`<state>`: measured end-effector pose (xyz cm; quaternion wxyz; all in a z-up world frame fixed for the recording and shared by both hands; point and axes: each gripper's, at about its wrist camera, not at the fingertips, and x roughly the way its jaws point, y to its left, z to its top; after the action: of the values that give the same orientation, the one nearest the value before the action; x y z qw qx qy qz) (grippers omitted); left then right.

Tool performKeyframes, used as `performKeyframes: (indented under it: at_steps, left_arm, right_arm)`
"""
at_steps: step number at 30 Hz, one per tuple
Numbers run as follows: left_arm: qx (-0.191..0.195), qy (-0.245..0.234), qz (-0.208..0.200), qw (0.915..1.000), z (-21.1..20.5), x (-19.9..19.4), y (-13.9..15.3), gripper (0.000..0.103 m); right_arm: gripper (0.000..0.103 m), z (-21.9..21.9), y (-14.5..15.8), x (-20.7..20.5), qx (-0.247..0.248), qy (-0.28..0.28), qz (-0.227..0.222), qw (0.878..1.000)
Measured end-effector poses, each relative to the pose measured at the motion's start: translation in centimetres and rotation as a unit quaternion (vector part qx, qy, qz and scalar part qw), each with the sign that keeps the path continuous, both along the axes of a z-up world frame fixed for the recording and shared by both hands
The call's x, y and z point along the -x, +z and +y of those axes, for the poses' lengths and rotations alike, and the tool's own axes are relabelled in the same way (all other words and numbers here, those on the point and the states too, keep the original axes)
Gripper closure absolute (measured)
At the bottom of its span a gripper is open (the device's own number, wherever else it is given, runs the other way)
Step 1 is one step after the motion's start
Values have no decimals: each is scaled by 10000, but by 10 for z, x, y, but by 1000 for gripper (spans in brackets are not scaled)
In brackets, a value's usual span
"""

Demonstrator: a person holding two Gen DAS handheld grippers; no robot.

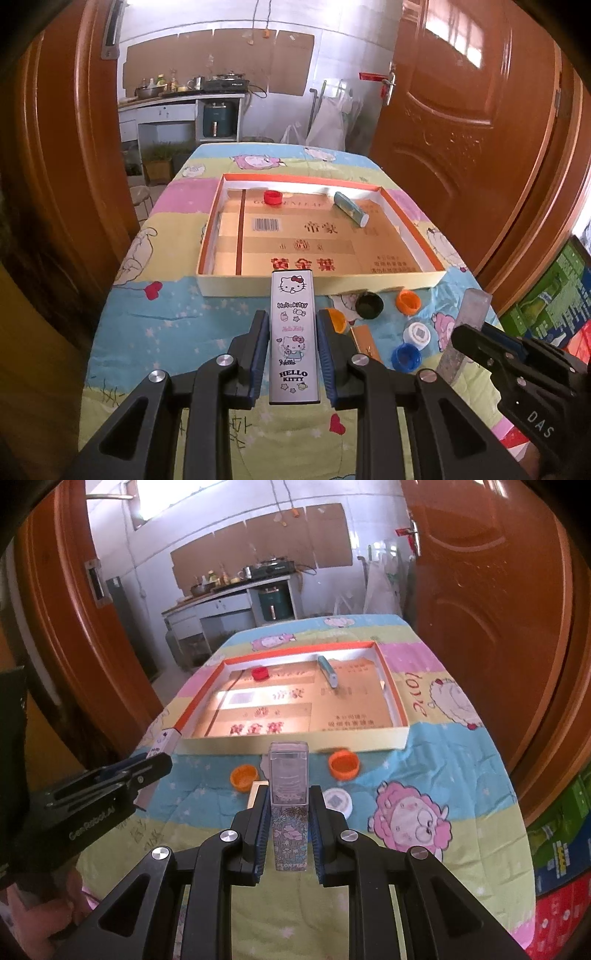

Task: Organize rigid objects
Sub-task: 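Carry the Hello Kitty box with the left tool while the right tool carries the glitter bottle to the tray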

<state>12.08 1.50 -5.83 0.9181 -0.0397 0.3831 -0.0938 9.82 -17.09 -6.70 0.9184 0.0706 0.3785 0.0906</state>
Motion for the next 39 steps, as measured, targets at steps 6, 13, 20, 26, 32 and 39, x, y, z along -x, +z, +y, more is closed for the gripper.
performKeyframes:
  at_steps: [6, 13, 20, 26, 32, 39]
  left_arm:
    - [38, 60, -89, 9999, 5, -11, 8, 76]
    - [42, 45, -181, 9998, 4, -28, 17, 76]
    - [55, 42, -224, 9997, 0, -47, 24, 76]
    - [27, 22, -225, 9997, -6, -63, 26, 76]
    - [10, -69, -187, 9998, -15, -80, 27, 76]
    - [60, -219, -118, 9997, -28, -112, 28, 76]
  right_arm:
    - [83, -1, 11, -16, 16, -1, -149, 9999]
    - [83, -9, 21, -39, -5, -73, -285, 9996]
    - [83, -15, 29, -59, -37, -97, -399, 9991]
    - [83, -24, 33, -77, -100, -161, -457, 9988]
    - [83, -33, 29, -92, -107, -244, -409, 9988]
    - [83, -43, 27, -117, -10, -307, -350, 9989]
